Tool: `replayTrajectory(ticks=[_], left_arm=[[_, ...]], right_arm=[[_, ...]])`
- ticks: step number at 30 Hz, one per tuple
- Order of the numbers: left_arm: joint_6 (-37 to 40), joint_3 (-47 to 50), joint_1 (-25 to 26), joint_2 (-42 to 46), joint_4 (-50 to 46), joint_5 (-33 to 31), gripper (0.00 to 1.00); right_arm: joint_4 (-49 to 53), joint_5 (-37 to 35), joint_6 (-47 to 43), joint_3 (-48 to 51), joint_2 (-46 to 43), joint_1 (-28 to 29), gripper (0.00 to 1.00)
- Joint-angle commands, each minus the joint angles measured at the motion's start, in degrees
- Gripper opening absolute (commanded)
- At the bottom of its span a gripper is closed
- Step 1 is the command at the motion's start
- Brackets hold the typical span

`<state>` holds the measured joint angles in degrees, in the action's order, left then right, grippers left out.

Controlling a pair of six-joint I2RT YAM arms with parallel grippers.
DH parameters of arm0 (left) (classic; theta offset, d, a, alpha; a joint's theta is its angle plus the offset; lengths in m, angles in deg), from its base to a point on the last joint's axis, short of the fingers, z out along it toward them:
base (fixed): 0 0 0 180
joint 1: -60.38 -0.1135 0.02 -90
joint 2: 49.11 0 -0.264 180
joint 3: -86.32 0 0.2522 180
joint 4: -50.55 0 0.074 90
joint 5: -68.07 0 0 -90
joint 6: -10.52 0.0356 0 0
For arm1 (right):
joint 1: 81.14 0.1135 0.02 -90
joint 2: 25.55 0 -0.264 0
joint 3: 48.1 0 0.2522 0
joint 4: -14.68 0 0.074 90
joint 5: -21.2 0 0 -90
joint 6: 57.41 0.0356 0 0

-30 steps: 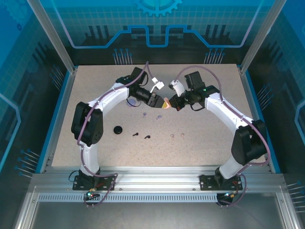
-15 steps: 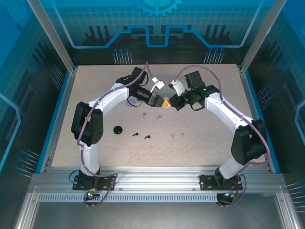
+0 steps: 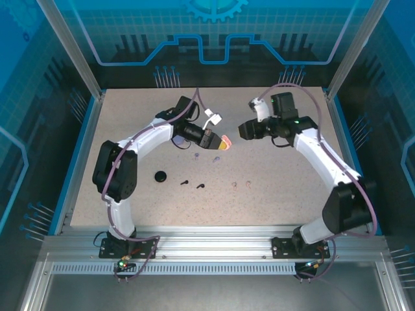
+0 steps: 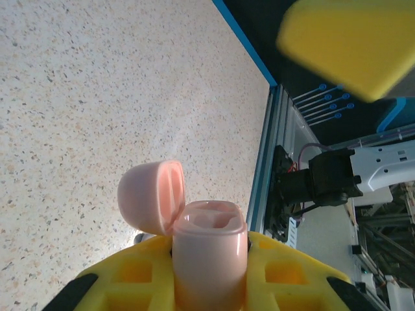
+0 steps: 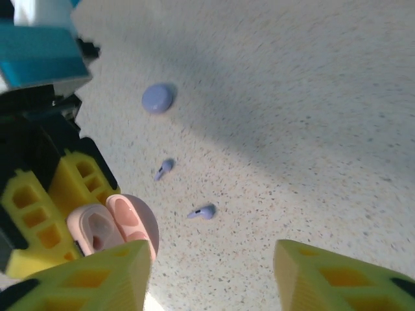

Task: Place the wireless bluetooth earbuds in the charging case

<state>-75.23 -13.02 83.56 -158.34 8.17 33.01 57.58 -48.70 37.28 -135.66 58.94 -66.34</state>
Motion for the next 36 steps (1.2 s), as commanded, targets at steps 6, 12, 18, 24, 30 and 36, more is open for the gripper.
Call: replayTrajectory(ticks=[6, 12, 18, 24, 30, 36], left_arm=[[-8.0, 11.7, -0.5, 11.4, 16.5, -3.2, 0.00], [-13.9, 21.3, -0.5, 19.6, 29.4, -9.1, 0.00], [-17.7, 29.9, -0.4, 27.4, 41.3, -15.2, 0.00], [-17.8, 39.6, 1.3, 34.1, 54.5, -25.8, 0.00], [-13.6, 46.5, 4.9, 37.2, 63.4, -34.5, 0.00], [-10.9, 52.7, 6.7, 38.1, 75.1, -42.3, 0.00]], right_arm=[[2.3, -7.1, 11.5, 6.7, -9.4, -1.1, 0.93], [2.6, -14.7, 14.7, 10.6, -12.8, -0.8, 1.00], [6.3, -22.7, 22.5, 11.0, -14.8, -2.8, 1.00], [8.2, -14.9, 21.5, 11.7, -10.6, -3.4, 1.00], [12.7, -18.1, 21.8, 11.6, -4.7, 5.4, 0.91], [12.4, -22.0, 27.0, 13.2, 0.6, 15.8, 0.77]])
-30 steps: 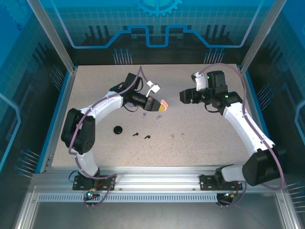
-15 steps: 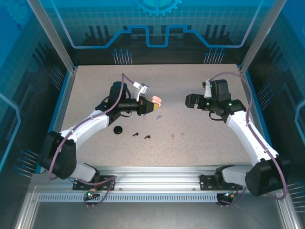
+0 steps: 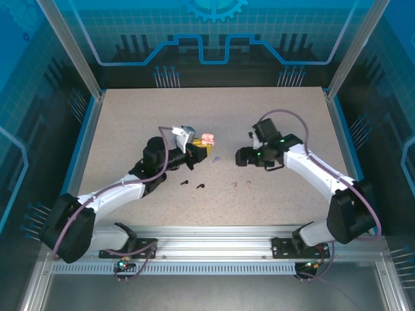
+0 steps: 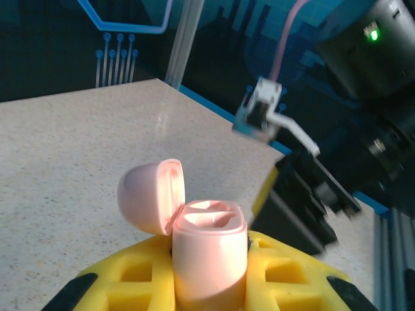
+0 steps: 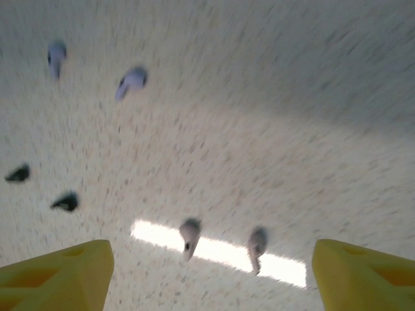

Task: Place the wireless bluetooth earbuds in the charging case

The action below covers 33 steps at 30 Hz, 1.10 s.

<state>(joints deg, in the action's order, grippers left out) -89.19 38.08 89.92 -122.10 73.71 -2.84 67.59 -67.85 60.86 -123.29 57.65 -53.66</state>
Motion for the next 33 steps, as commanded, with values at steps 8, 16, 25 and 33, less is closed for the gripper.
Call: replayTrajectory(ticks=[8, 16, 25, 33], left_arm=[[2.5, 4.1, 0.4, 3.6, 14.6, -12.6, 0.00], [2.0, 4.2, 0.4, 5.7, 14.8, -13.1, 0.00], [2.3, 4.5, 0.4, 6.5, 14.6, -12.8, 0.00], [3.2, 4.8, 0.4, 7.1, 14.3, -12.4, 0.00]], right_arm=[[4.0, -7.8, 7.8, -1.6, 9.9, 11.3, 0.61], [4.1, -9.8, 11.0, -4.0, 16.1, 13.8, 0.50], [3.9, -10.6, 13.0, -6.7, 21.1, 14.4, 0.45], [4.0, -10.9, 13.6, -7.5, 23.3, 14.7, 0.40]])
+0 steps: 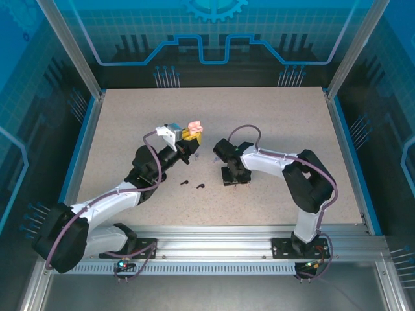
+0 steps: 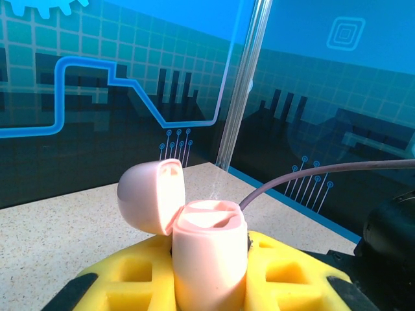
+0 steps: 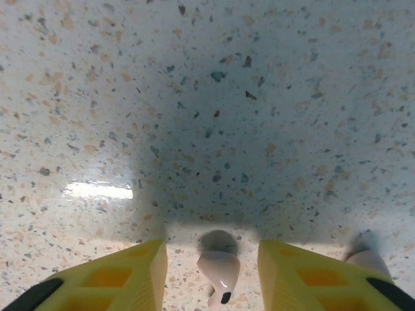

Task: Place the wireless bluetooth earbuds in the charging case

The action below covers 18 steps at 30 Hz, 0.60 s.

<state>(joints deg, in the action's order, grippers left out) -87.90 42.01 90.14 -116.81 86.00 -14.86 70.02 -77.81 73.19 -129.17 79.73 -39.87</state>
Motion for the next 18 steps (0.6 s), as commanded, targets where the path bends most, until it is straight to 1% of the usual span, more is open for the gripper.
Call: replayTrajectory(ticks=[1, 8, 10, 18], left_arm=[[2.0, 0.8, 0.1, 1.9, 1.8, -0.4, 0.00], [2.5, 0.9, 0.2, 2.2, 1.7, -0.1, 0.00], [2.6, 0.9, 0.2, 2.1, 1.7, -0.1, 0.00], [2.7, 0.8, 0.1, 2.0, 1.5, 0.1, 0.00]], right_arm=[[1.7, -1.0, 1.2, -1.6, 1.3, 1.0, 0.40], [1.6, -1.4, 1.4, -0.8, 1.3, 1.0, 0.39], [1.5, -1.4, 1.5, -0.7, 1.5, 1.0, 0.36], [1.7, -1.4, 1.6, -0.4, 1.3, 1.1, 0.36]])
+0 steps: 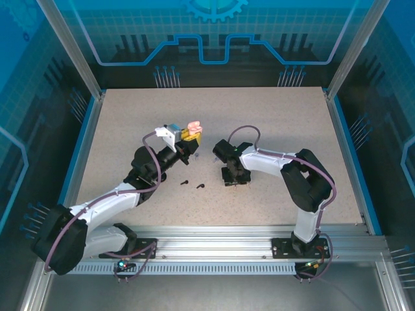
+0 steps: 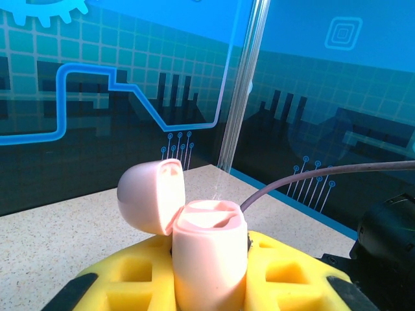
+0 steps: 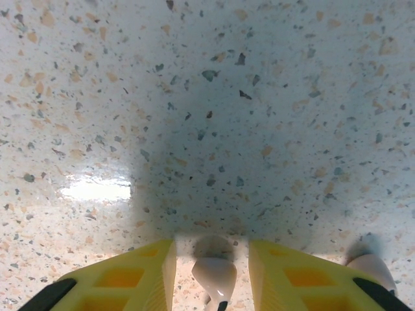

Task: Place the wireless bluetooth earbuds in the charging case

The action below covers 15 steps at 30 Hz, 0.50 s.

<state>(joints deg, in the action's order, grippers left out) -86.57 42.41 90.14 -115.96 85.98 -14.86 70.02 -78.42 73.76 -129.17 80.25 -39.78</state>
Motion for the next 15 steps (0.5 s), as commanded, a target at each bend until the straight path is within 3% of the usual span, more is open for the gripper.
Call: replayTrajectory(ticks=[1, 15], left_arm=[[1.4, 0.3, 0.2, 1.1, 1.5, 0.1, 0.00], [1.6, -0.2, 0.1, 0.7, 1.3, 0.6, 0.00]], right_arm=[[1.7, -0.8, 1.0, -0.3, 0.6, 1.1, 0.36], [1.1, -0.8, 1.3, 1.4, -1.6, 1.7, 0.36]])
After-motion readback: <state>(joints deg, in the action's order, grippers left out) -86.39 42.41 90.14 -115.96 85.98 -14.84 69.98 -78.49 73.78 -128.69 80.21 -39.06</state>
